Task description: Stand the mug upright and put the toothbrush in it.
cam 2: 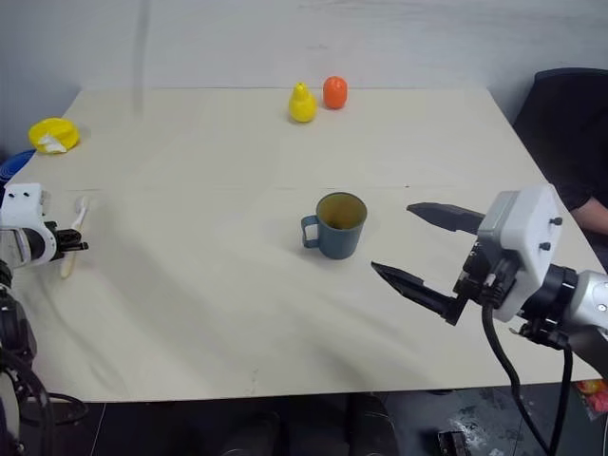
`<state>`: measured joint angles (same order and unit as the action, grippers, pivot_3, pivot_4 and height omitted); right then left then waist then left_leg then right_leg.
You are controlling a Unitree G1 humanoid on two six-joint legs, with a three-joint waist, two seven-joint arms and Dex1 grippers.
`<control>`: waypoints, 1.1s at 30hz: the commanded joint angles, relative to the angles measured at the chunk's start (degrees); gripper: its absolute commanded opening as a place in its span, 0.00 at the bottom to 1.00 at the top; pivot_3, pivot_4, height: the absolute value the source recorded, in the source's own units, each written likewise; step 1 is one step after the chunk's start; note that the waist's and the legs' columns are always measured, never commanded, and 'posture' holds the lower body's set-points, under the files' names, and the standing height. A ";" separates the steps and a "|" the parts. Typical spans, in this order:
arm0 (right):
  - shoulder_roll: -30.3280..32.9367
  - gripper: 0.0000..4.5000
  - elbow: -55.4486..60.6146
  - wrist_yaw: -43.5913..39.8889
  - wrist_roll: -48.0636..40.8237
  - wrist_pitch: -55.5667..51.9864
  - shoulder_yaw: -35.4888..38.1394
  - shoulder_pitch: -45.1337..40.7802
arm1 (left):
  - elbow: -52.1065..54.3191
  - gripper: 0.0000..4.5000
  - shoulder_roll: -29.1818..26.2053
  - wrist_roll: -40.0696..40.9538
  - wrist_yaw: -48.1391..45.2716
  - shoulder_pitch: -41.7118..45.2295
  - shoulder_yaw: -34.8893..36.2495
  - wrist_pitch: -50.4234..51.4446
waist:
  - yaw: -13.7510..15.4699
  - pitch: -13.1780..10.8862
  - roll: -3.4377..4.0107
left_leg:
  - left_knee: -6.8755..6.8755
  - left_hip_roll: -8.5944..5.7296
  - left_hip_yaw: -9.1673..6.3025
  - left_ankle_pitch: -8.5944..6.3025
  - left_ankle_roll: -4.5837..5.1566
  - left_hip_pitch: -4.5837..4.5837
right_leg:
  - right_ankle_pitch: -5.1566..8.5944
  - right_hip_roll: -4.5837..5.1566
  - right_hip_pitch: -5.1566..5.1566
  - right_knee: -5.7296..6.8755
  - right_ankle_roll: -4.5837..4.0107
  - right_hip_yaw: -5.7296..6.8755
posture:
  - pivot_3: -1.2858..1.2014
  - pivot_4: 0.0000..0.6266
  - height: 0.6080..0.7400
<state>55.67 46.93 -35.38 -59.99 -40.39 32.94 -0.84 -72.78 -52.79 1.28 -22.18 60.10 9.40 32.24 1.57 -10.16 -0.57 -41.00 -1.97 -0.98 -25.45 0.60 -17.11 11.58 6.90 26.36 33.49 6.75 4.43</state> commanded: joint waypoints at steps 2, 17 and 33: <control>-0.74 1.00 -0.08 2.00 -1.31 -0.45 3.05 2.48 | 1.27 0.02 2.63 4.63 -2.81 5.07 4.77 -1.82 | 0.47 -0.03 -0.04 | -0.06 0.00 -0.06 0.00 0.00 -0.07 | 0.00 0.00 0.00 0.00 0.00 0.03 | 0.52 0.24 1.00; -4.27 1.00 5.96 17.24 -9.92 -1.32 10.81 12.03 | 55.39 0.02 36.41 35.14 -24.40 4.62 7.17 10.03 | -0.25 -0.01 -0.03 | -0.28 0.00 0.13 -0.15 0.28 -0.28 | -0.38 0.01 -0.01 -0.56 0.24 -0.05 | 0.52 0.24 1.00; -6.18 1.00 11.59 30.69 -13.02 2.34 12.44 19.95 | 50.28 0.02 47.86 25.70 -27.52 -6.43 -4.94 -15.84 | 0.56 0.02 0.05 | -0.20 0.14 0.33 -0.12 0.39 -0.16 | -0.91 -0.34 -0.37 -1.41 0.17 -0.24 | 0.52 0.24 1.00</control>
<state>49.49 57.14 -5.92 -71.70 -39.91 43.26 19.24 -21.96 -5.87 27.68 -49.60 53.07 4.52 20.11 2.13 -10.14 -0.51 -41.20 -1.82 -0.66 -25.57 1.02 -17.26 10.62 6.54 25.92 31.98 6.94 4.20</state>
